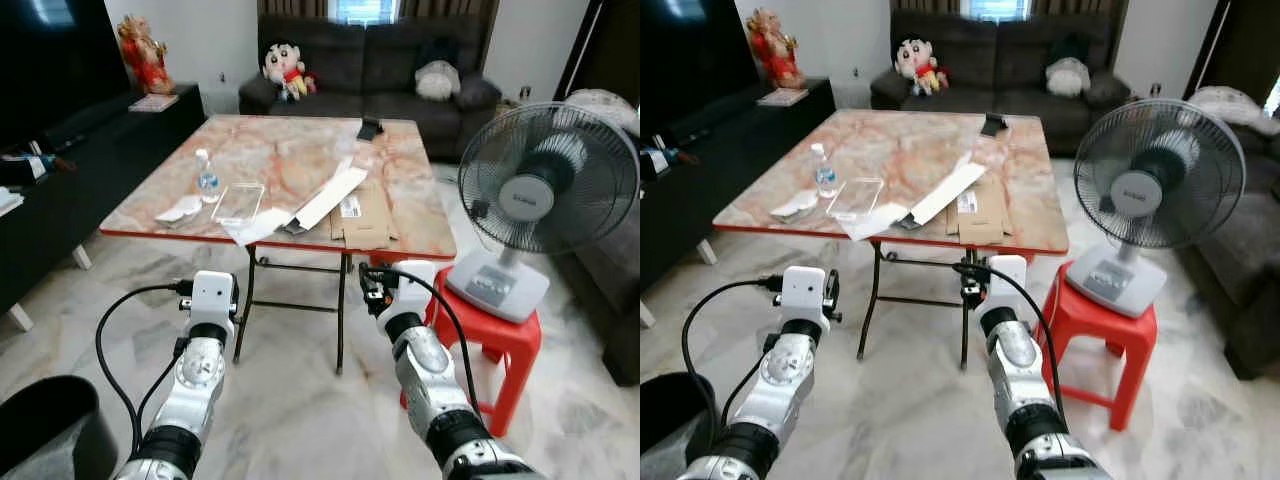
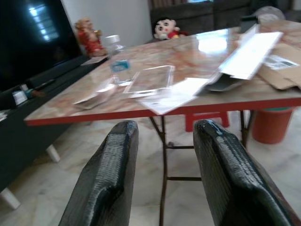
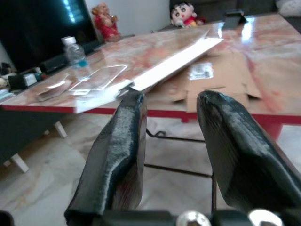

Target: Picking trash to rubbish bin

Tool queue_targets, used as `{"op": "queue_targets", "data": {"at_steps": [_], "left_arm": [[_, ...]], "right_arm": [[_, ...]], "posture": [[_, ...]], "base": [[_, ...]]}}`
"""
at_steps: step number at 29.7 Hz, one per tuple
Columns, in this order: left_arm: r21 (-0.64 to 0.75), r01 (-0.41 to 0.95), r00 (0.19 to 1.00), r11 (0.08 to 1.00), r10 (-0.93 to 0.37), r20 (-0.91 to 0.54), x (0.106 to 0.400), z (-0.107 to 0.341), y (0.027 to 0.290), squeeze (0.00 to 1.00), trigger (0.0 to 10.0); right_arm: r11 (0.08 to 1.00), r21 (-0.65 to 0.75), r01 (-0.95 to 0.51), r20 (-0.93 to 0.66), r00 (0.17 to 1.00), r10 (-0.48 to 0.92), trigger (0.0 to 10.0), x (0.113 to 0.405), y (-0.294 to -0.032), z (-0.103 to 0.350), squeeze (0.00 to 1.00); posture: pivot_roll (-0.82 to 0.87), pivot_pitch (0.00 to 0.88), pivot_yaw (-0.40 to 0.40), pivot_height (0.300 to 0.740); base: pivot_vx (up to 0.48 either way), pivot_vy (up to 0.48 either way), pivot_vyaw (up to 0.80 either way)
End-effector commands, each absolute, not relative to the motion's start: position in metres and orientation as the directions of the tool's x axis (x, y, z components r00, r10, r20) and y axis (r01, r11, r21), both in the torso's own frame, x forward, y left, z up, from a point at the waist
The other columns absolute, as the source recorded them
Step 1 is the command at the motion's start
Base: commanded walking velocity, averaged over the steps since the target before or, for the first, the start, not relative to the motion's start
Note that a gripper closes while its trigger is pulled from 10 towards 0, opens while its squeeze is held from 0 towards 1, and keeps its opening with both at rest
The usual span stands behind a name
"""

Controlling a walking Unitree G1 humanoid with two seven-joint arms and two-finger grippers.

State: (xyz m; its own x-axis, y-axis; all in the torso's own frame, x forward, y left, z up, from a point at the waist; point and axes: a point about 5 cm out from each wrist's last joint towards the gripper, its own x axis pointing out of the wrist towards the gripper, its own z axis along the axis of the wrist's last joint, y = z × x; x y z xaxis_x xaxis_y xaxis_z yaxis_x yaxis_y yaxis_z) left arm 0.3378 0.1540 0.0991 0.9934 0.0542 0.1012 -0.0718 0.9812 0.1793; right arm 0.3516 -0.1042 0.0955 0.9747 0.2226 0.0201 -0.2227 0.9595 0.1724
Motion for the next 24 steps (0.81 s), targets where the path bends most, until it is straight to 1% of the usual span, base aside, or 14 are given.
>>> {"op": "queue_targets", "data": {"at_steps": [1, 7, 9, 20, 24], "left_arm": [[0.199, -0.074, 0.992, 0.977, 0.052, 0.111, 0.339, 0.103, 0.158, 0.0, 10.0], [0.205, -0.066, 0.993, 0.976, 0.043, 0.114, 0.34, 0.104, 0.157, 0.0, 10.0], [0.206, -0.065, 0.992, 0.976, 0.042, 0.118, 0.341, 0.106, 0.157, 0.0, 10.0], [0.204, -0.064, 0.989, 0.977, 0.035, 0.142, 0.343, 0.113, 0.157, 0.0, 10.0], [0.207, -0.047, 0.989, 0.977, 0.016, 0.147, 0.341, 0.112, 0.154, 0.0, 10.0]], "right_arm": [[0.956, 0.187, -0.228, 0.031, 0.974, 0.226, 10.0, 0.354, -0.102, 0.1, 0.0], [0.955, 0.189, -0.228, 0.034, 0.974, 0.226, 10.0, 0.356, -0.102, 0.102, 0.0], [0.957, 0.167, -0.236, 0.047, 0.972, 0.231, 10.0, 0.356, -0.101, 0.104, 0.0], [0.958, 0.18, -0.222, 0.045, 0.975, 0.218, 10.0, 0.356, -0.103, 0.104, 0.0], [0.959, 0.183, -0.215, 0.044, 0.977, 0.211, 10.0, 0.356, -0.104, 0.104, 0.0]], "posture": [[-0.02, 0.0, -0.011, 0.74], [-0.02, 0.0, -0.008, 0.74], [-0.02, 0.0, -0.007, 0.74], [-0.01, 0.0, -0.007, 0.74], [-0.02, 0.0, -0.004, 0.74]], "base": [[0.311, 0.0, 0.0], [0.312, 0.0, 0.0], [0.311, 0.0, 0.0], [0.312, 0.0, 0.0], [0.0, 0.0, 0.0]]}}
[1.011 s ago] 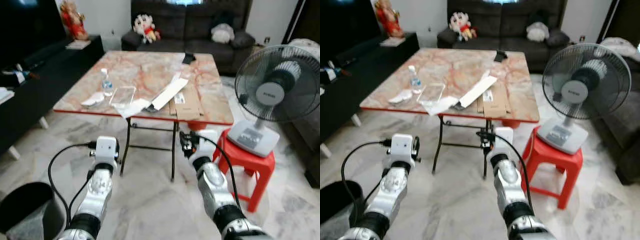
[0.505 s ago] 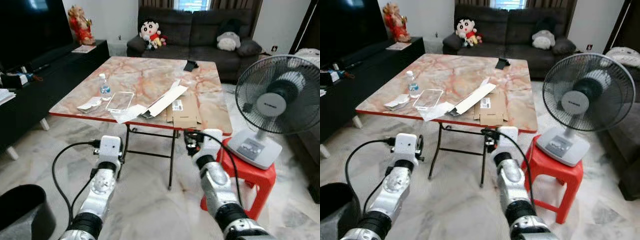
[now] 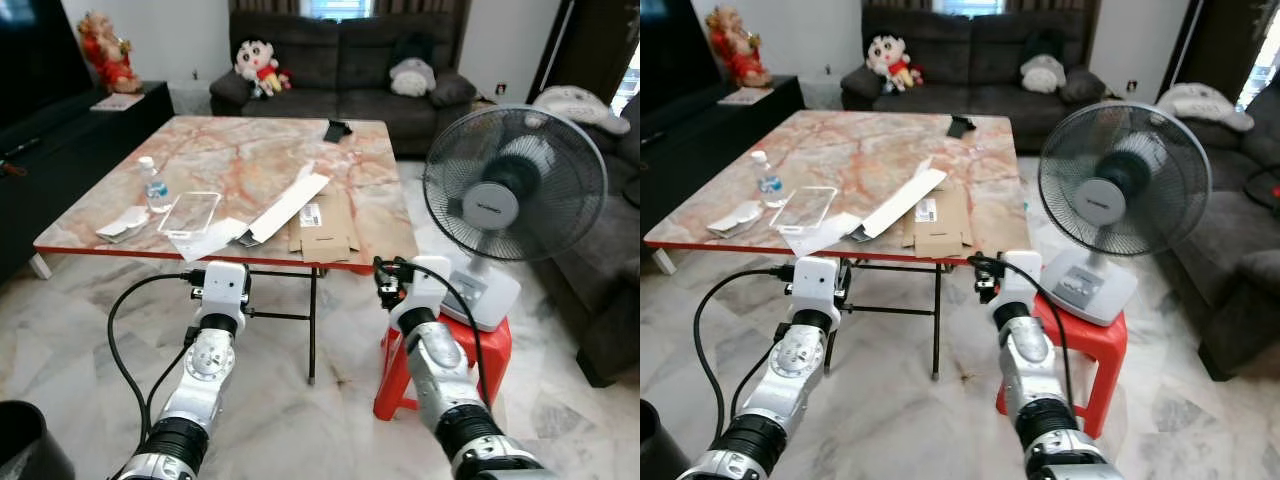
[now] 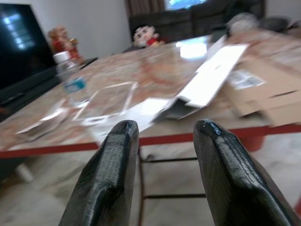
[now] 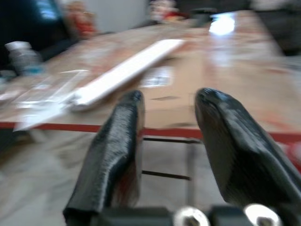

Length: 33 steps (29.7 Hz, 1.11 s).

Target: Picking trash to rubbish bin

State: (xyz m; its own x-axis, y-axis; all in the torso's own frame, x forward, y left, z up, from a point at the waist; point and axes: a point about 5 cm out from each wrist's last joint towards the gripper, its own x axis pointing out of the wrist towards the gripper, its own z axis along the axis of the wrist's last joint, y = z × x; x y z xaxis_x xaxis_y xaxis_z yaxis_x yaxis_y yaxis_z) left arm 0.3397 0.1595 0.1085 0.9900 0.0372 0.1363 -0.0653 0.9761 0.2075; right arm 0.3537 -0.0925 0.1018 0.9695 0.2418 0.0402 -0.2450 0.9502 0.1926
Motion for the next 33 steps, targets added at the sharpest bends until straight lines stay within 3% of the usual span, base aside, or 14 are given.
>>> {"op": "queue_targets", "data": {"at_steps": [1, 7, 29, 33], "left_arm": [[0.2, -0.047, 0.99, 0.979, 0.019, 0.142, 0.3411, 0.1117, 0.1539, 0.0, 10.0], [0.185, -0.052, 0.991, 0.981, 0.029, 0.127, 0.3419, 0.1111, 0.1534, 0.0, 10.0], [0.19, -0.051, 0.992, 0.981, 0.027, 0.124, 0.3413, 0.1114, 0.1541, 0.0, 10.0], [0.201, -0.045, 0.991, 0.979, 0.019, 0.132, 0.3414, 0.1128, 0.1536, 0.0, 10.0]], "right_arm": [[0.959, 0.185, -0.213, 0.046, 0.977, 0.208, 10.0, 0.3562, -0.104, 0.1046, 0.0], [0.96, 0.192, -0.205, 0.057, 0.979, 0.198, 10.0, 0.3573, -0.1054, 0.1071, 0.0], [0.96, 0.207, -0.191, 0.05, 0.982, 0.185, 10.0, 0.3566, -0.1078, 0.1055, 0.0], [0.959, 0.208, -0.193, 0.053, 0.981, 0.186, 10.0, 0.3564, -0.1069, 0.1057, 0.0]], "posture": [[-0.02, 0.0, -0.004, 0.74], [-0.02, 0.0, -0.004, 0.74], [-0.02, 0.0, 0.0, 0.74], [-0.01, 0.0, 0.0, 0.74]], "base": [[0.0, 0.0, 0.0], [0.0, 0.0, 0.0], [0.0, 0.326, -0.15], [0.0, 0.0, 0.0]]}}
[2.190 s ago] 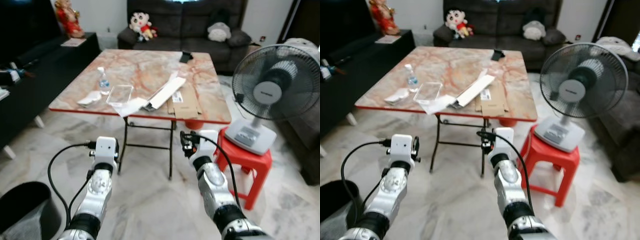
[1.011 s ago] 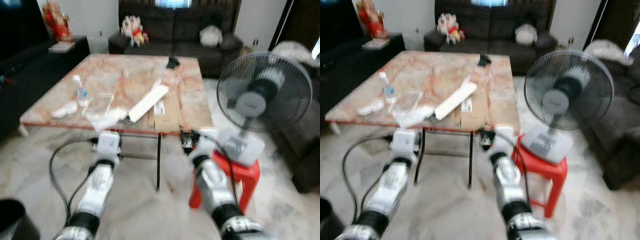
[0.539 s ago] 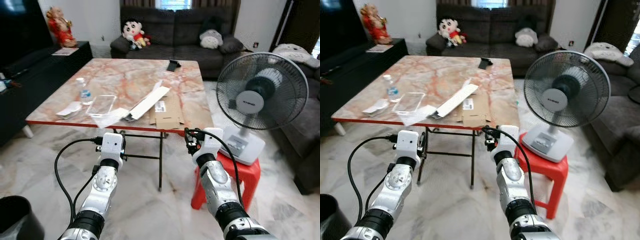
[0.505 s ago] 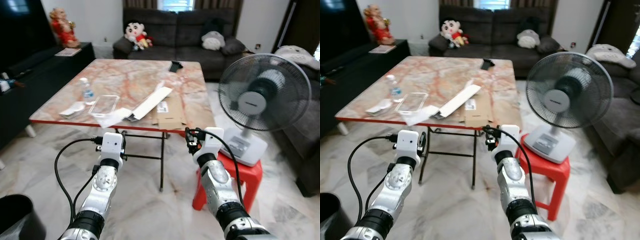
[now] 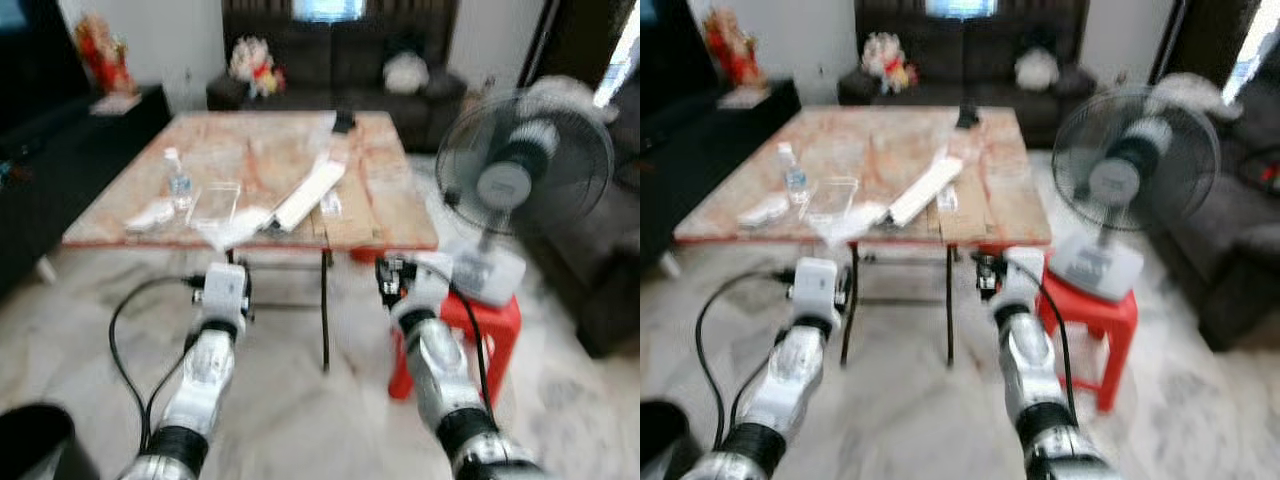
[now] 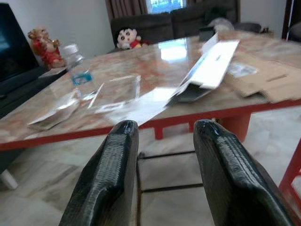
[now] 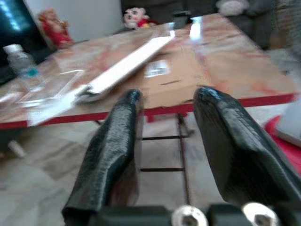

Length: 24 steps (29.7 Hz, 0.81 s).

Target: Picking trash to rubbish bin

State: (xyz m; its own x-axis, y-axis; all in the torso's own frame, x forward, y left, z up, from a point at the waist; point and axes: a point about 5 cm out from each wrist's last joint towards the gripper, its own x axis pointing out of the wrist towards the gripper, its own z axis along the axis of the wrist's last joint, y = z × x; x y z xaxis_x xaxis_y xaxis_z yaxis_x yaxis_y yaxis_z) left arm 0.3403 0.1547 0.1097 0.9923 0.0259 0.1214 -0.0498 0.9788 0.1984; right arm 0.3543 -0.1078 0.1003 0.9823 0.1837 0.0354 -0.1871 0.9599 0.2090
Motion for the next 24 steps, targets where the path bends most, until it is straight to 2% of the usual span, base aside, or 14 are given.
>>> {"op": "queue_targets", "data": {"at_steps": [1, 11, 24], "left_arm": [[0.205, -0.041, 0.991, 0.978, 0.013, 0.136, 0.3415, 0.1139, 0.1527, 0.0, 10.0], [0.197, -0.034, 0.991, 0.98, 0.008, 0.134, 0.342, 0.1154, 0.1495, 0.0, 10.0], [0.213, -0.072, 0.988, 0.974, 0.041, 0.146, 0.3431, 0.12, 0.156, 0.0, 10.0]], "right_arm": [[0.959, 0.208, -0.193, 0.053, 0.981, 0.187, 10.0, 0.3567, -0.1068, 0.1059, 0.0], [0.958, 0.21, -0.193, 0.061, 0.981, 0.184, 10.0, 0.3569, -0.1083, 0.1073, 0.0], [0.955, 0.187, -0.231, 0.06, 0.973, 0.224, 10.0, 0.3554, -0.1013, 0.1067, 0.0]], "posture": [[-0.01, 0.0, -0.001, 0.74], [-0.02, 0.0, 0.001, 0.74], [-0.02, 0.0, 0.001, 0.74]], "base": [[0.0, 0.0, 0.0], [0.0, 0.0, 0.0], [0.417, 0.0, 0.0]]}}
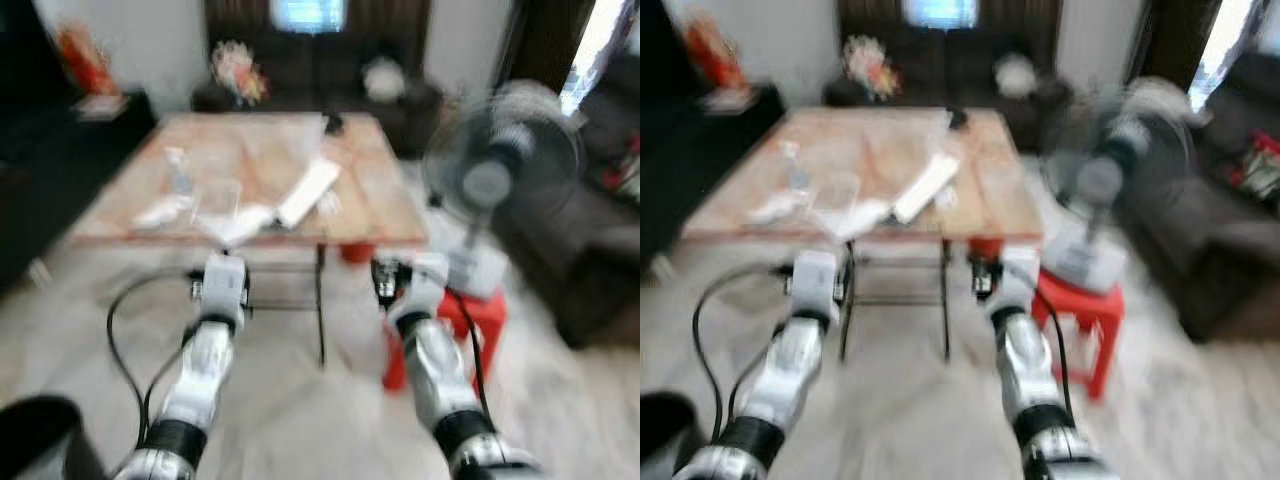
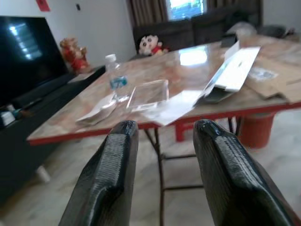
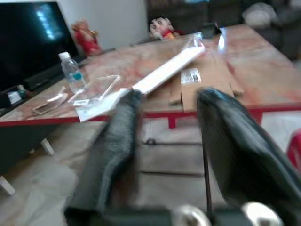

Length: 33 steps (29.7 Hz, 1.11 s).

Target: Picking trash to rubbish bin

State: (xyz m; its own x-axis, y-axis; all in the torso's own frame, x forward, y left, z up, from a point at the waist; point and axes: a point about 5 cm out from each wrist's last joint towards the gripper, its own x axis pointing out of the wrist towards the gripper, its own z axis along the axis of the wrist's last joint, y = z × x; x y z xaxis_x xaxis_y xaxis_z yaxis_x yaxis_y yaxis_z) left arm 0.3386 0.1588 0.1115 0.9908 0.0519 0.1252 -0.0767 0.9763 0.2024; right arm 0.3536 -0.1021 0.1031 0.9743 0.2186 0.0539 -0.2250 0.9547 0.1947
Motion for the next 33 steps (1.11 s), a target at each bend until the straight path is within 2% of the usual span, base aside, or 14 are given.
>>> {"op": "queue_targets", "data": {"at_steps": [1, 33], "left_arm": [[0.214, -0.071, 0.988, 0.974, 0.04, 0.146, 0.3432, 0.1202, 0.1554, 0.0, 10.0], [0.242, -0.055, 0.985, 0.969, 0.013, 0.173, 0.345, 0.1286, 0.1504, 0.0, 10.0]], "right_arm": [[0.954, 0.188, -0.233, 0.06, 0.972, 0.225, 10.0, 0.3554, -0.1012, 0.1067, 0.0], [0.948, 0.2, -0.247, 0.051, 0.969, 0.241, 10.0, 0.3547, -0.0983, 0.1057, 0.0]], "posture": [[-0.02, 0.0, 0.001, 0.74], [-0.02, 0.0, 0.0, 0.74]], "base": [[0.465, 0.0, 0.0], [0.477, 0.0, 0.0]]}}
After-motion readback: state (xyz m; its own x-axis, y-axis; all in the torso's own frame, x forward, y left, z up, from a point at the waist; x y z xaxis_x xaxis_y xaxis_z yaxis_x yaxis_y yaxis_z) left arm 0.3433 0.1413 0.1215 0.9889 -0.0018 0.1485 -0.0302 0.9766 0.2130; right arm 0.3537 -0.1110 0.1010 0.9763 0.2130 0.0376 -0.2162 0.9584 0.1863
